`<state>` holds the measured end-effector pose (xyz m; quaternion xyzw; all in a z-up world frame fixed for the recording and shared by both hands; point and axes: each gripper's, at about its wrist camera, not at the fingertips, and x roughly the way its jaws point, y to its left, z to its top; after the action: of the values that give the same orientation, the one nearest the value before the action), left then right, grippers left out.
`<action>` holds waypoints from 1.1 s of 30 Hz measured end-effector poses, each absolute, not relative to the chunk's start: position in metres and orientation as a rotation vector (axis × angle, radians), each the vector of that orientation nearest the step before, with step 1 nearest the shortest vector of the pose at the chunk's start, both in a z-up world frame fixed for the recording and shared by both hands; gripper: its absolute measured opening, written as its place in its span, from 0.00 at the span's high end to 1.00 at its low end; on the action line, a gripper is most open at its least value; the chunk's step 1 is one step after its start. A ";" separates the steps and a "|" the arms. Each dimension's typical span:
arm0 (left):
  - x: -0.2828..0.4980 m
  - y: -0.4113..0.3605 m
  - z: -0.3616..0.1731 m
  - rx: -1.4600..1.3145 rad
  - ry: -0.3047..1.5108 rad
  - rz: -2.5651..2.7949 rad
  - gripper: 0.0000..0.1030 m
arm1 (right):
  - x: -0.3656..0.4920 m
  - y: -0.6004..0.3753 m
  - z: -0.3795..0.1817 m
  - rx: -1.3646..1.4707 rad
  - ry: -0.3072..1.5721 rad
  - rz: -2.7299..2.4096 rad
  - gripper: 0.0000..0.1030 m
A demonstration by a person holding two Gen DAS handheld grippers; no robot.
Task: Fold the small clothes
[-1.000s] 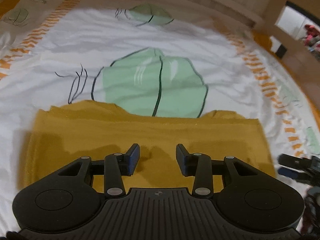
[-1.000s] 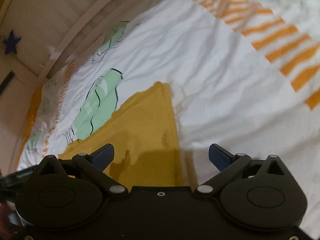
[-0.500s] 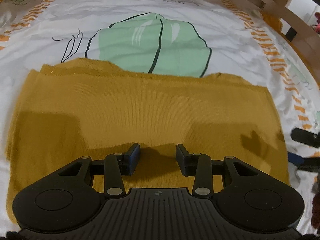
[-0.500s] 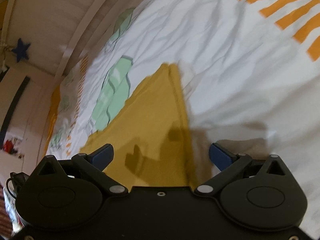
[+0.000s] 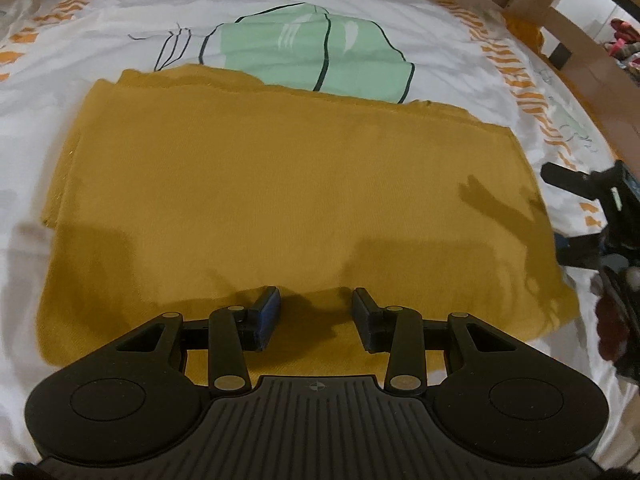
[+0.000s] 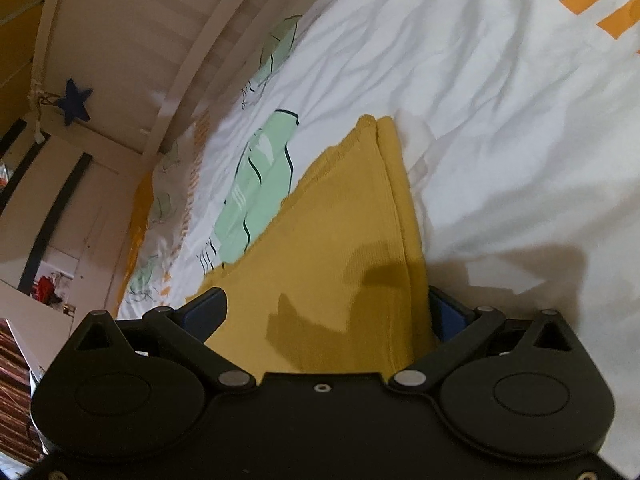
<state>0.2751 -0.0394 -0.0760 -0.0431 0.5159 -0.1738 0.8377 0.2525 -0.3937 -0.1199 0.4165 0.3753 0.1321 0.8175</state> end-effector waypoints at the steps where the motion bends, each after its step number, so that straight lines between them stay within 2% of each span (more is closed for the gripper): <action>1: 0.274 -0.036 -0.075 -0.099 1.091 -0.372 0.63 | 0.252 -0.393 -0.120 0.881 0.798 0.282 0.00; 11: 0.285 0.007 -0.047 -0.015 0.966 -0.277 0.63 | 0.257 -0.380 -0.115 0.770 0.797 0.297 0.01; 14: 0.292 0.024 -0.047 -0.045 0.953 -0.234 0.63 | 0.258 -0.373 -0.113 0.719 0.797 0.295 0.11; 16: 0.296 0.036 -0.047 -0.092 0.954 -0.227 0.63 | 0.260 -0.369 -0.114 0.705 0.797 0.290 0.26; 20: 0.299 0.045 -0.050 -0.108 0.961 -0.228 0.63 | 0.260 -0.373 -0.118 0.714 0.799 0.271 0.45; 23: 0.303 0.049 -0.051 -0.114 0.974 -0.238 0.63 | 0.259 -0.378 -0.122 0.745 0.813 0.276 0.70; 25: 0.306 0.054 -0.050 -0.124 0.980 -0.240 0.63 | 0.258 -0.377 -0.121 0.756 0.820 0.280 0.73; 33: 0.317 0.073 -0.038 -0.142 0.959 -0.237 0.63 | 0.256 -0.342 -0.089 0.675 0.808 0.234 0.74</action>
<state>0.3171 0.0732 -0.0378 -0.0682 0.4597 -0.1139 0.8781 0.2556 -0.3422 -0.0886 0.3213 0.3845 0.1116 0.8582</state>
